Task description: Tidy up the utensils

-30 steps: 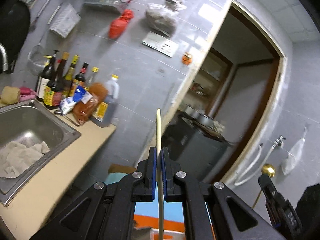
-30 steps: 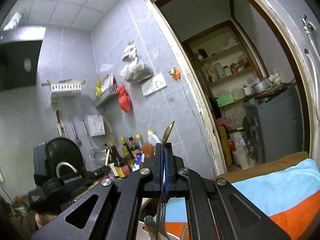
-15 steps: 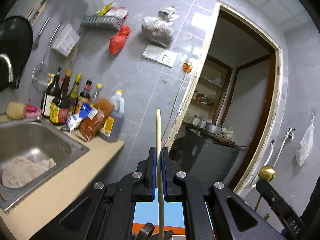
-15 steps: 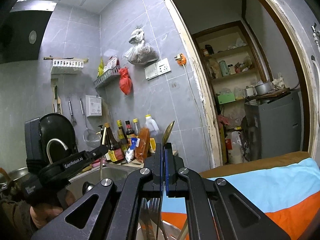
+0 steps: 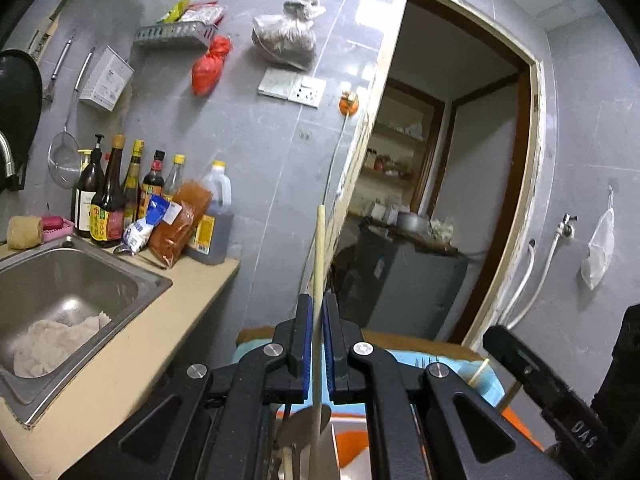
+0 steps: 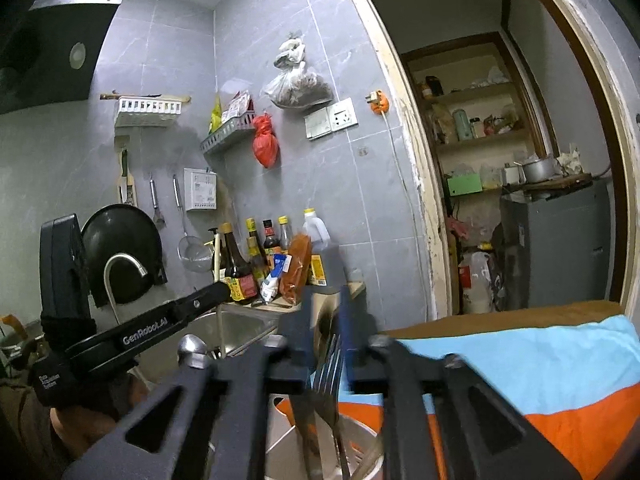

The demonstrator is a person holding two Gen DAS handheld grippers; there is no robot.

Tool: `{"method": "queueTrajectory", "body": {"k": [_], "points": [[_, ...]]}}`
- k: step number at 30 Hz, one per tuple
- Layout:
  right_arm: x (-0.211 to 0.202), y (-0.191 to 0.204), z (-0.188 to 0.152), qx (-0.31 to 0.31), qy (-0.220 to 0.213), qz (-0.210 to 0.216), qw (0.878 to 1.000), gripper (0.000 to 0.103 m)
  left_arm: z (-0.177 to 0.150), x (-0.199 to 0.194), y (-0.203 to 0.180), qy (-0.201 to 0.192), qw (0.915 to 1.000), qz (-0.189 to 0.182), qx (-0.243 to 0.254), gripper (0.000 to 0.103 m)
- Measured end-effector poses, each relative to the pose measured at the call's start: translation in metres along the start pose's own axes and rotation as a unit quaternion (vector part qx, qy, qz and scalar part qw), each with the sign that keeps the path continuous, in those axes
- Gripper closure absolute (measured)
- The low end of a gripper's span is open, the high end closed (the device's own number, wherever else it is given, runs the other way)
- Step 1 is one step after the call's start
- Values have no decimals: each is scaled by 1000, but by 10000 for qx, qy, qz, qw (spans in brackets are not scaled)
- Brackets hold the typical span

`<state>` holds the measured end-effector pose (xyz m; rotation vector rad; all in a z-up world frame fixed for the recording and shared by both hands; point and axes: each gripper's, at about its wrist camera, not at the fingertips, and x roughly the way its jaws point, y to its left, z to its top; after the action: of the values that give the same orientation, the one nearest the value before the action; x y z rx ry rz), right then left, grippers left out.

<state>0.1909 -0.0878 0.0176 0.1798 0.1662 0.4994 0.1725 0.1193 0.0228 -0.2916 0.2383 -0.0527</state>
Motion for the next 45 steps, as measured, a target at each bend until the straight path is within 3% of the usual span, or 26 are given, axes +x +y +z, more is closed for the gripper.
{"method": "queueTrajectory", "body": {"k": [1,4,5,7,8,9,16,31,36,38,45], "points": [[-2,-1,0,54,-3,17,10000,74,0,-1,0,87,10000,-1,15,97],[-3,-3,1,110,57,51,9999,72,0,-3,0,341,9994,-10,30,96],[-4,-3,1,117,65,51,9999,67,0,-4,-1,413,9991,-30,50,92],[-6,-3,2,149,34,55,9999,61,-1,-7,-1,479,9988,-71,63,76],[-8,-4,3,165,17,33,9999,60,-1,-9,-1,487,9988,-99,22,58],[-9,-4,4,167,13,5,9999,60,-2,-11,-1,468,9988,-106,-14,50],[-27,-13,11,158,91,-335,9993,52,-2,-17,-3,548,9984,-81,-141,48],[-87,-34,24,165,233,-1304,9911,23,-13,-47,-43,653,9976,-126,197,4],[-113,-40,27,171,355,-1789,9831,16,-21,-56,-59,823,9959,-52,372,1],[-124,-41,26,153,425,-2021,9783,9,-25,-60,-64,884,9950,-4,455,1],[-168,-42,26,-18,585,-2464,9674,7,-38,-92,-83,955,9929,167,695,1]]}}
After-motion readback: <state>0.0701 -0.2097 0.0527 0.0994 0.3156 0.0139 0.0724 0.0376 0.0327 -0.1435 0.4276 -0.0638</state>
